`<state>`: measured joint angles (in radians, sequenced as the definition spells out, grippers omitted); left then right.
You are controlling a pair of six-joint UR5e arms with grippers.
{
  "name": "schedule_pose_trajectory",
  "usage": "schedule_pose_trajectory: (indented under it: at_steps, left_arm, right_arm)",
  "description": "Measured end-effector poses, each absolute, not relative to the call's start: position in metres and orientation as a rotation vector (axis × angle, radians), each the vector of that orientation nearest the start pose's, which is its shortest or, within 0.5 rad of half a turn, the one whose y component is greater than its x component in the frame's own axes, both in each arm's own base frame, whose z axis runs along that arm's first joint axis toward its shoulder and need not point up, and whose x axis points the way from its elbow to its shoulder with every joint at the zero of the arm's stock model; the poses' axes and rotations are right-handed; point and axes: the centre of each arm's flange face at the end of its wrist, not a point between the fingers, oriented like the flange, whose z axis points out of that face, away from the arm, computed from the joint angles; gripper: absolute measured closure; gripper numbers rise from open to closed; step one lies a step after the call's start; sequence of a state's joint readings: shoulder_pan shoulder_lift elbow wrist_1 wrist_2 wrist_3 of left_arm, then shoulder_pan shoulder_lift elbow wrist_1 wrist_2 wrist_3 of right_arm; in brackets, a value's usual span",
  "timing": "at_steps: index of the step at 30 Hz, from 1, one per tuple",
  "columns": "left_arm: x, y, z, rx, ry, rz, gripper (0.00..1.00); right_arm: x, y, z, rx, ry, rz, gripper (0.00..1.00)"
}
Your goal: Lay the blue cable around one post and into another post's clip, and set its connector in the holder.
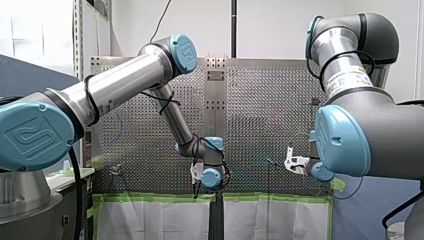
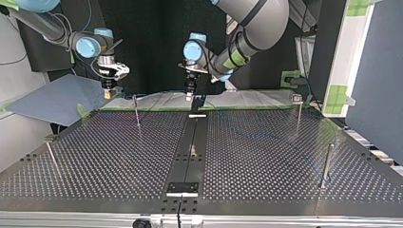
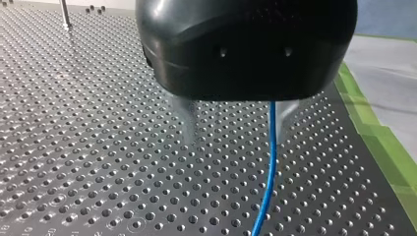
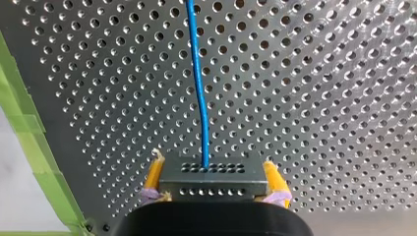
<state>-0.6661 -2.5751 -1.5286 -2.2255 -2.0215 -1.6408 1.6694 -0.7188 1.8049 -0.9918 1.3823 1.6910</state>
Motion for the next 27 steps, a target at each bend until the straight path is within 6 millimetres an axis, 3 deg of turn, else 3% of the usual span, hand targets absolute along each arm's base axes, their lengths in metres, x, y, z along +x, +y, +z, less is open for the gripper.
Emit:
schedule_pose_trajectory:
  at_steps: [4,7,8,17,23,27]
  left_arm:
    - [0.47,-0.483,-0.035,0.133,1.611,-0.208,0.74]
    - [0.469,-0.484,-0.035,0.14,1.611,-0.217,0.71]
    - [0.469,-0.485,-0.035,0.144,1.612,-0.22,0.65]
    - [0.469,-0.485,-0.035,0.149,1.613,-0.23,0.54]
    - [0.468,-0.485,-0.035,0.151,1.617,-0.231,0.54]
    - [0.469,-0.486,-0.035,0.151,1.616,-0.231,0.61]
  right_arm:
    - [0.208,-0.573,-0.013,1.438,-1.241,1.454,1.0]
    - [0.207,-0.574,-0.013,1.434,-1.242,1.451,1.0]
    - [0.206,-0.574,-0.013,1.432,-1.242,1.451,1.0]
    - [0.203,-0.577,-0.012,1.422,-1.242,1.448,1.0]
    - [0.2,-0.58,-0.011,1.409,-1.246,1.441,1.0]
    - [0.199,-0.58,-0.011,1.407,-1.248,1.437,1.0]
